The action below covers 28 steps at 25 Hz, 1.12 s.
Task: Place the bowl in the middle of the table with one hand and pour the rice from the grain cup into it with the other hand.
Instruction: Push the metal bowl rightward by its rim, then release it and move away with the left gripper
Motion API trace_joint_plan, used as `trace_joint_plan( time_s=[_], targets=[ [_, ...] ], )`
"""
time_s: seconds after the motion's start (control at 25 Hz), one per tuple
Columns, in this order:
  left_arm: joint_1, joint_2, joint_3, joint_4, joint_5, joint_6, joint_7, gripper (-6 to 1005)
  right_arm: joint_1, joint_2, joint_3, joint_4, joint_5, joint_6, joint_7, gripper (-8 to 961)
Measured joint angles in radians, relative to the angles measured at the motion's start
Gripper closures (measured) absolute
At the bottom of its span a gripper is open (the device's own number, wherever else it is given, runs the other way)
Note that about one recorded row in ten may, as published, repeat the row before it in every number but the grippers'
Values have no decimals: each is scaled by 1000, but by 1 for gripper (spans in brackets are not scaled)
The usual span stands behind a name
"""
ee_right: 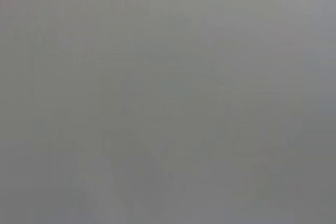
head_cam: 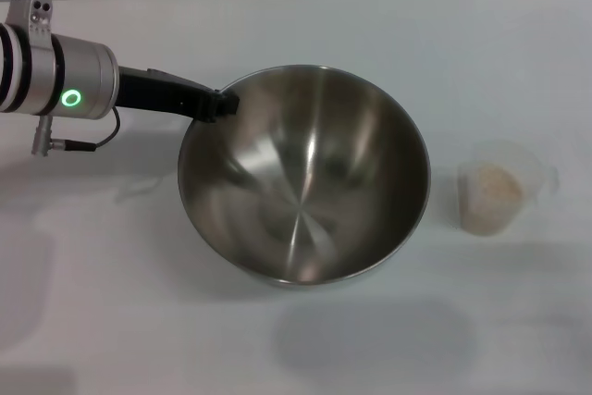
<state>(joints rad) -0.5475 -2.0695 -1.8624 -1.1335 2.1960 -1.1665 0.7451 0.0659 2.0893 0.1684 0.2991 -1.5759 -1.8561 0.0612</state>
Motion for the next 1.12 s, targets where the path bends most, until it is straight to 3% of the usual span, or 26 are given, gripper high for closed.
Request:
trace_joint_plan(
  time_s=[1.12],
  targets=[
    [5, 0, 38, -4, -10, 36, 5, 921, 0, -2, -6, -3, 0, 3, -3, 127]
  ],
)
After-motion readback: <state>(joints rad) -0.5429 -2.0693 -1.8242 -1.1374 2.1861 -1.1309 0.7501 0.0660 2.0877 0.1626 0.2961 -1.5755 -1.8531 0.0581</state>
